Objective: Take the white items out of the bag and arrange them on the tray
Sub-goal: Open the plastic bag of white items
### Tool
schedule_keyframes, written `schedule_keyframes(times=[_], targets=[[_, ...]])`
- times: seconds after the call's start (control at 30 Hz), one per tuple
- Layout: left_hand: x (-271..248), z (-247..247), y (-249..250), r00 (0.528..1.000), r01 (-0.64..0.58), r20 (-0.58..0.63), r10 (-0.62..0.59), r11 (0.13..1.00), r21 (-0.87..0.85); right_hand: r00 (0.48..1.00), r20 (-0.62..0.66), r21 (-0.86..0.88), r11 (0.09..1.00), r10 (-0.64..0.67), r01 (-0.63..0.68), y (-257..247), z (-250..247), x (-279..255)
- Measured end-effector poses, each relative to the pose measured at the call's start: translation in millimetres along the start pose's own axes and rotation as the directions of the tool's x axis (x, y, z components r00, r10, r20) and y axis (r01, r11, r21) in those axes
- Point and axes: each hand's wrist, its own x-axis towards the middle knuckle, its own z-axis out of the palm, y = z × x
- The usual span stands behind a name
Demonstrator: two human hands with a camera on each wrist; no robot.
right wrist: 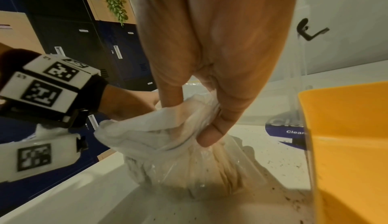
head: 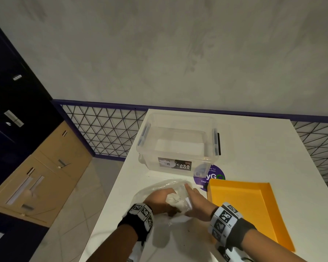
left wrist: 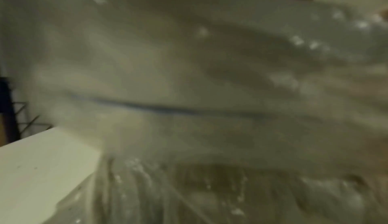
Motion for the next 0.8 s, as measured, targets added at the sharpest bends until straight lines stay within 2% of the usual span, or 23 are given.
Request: schedule_keyframes(times=[0.1,0.27,0.43,0.5,0.6,0.67,0.73,0.8], targets=[[-5,-9,-8,0.998,-0.012,-0.055,0.0,0.978,-0.206,1.0,0.001,0.031,0.999,-0.029,0.029,1,-5,-2],[-10,-13,-10,0.998,-0.051,-0.059,0.034,0.945,-0.323,0.999,0.017,0.034,0.999,-0.03,0.029,3,-11,-2],[-8,-7,-7,0.998,-0.05,-0.056,0.028,0.889,-0.456,0.995,-0.005,0.059,0.994,-0.096,0.096,-3,-10,0],[-10,-6,2,0.997,-0.081,-0.042,0.069,0.868,-0.49,0.995,-0.006,0.068,0.993,-0.097,0.097,-6,-11,0],[-11,-6,8,0.998,-0.041,0.007,0.055,0.824,-0.565,0.997,0.021,0.072,0.994,-0.078,0.076,-5,-12,0],[-12,-6,7,1.0,0.005,0.011,0.002,0.784,-0.621,0.997,0.046,0.059,0.997,-0.054,0.051,-2,-12,-1],[-13,-10,7,0.997,0.065,0.022,-0.068,0.721,-0.69,0.998,0.042,0.076,0.996,-0.039,0.036,2,-13,-1],[-18,-17,7,0.991,0.134,0.093,-0.098,0.615,-0.777,0.998,0.049,0.1,0.995,-0.033,0.028,4,-15,-1]])
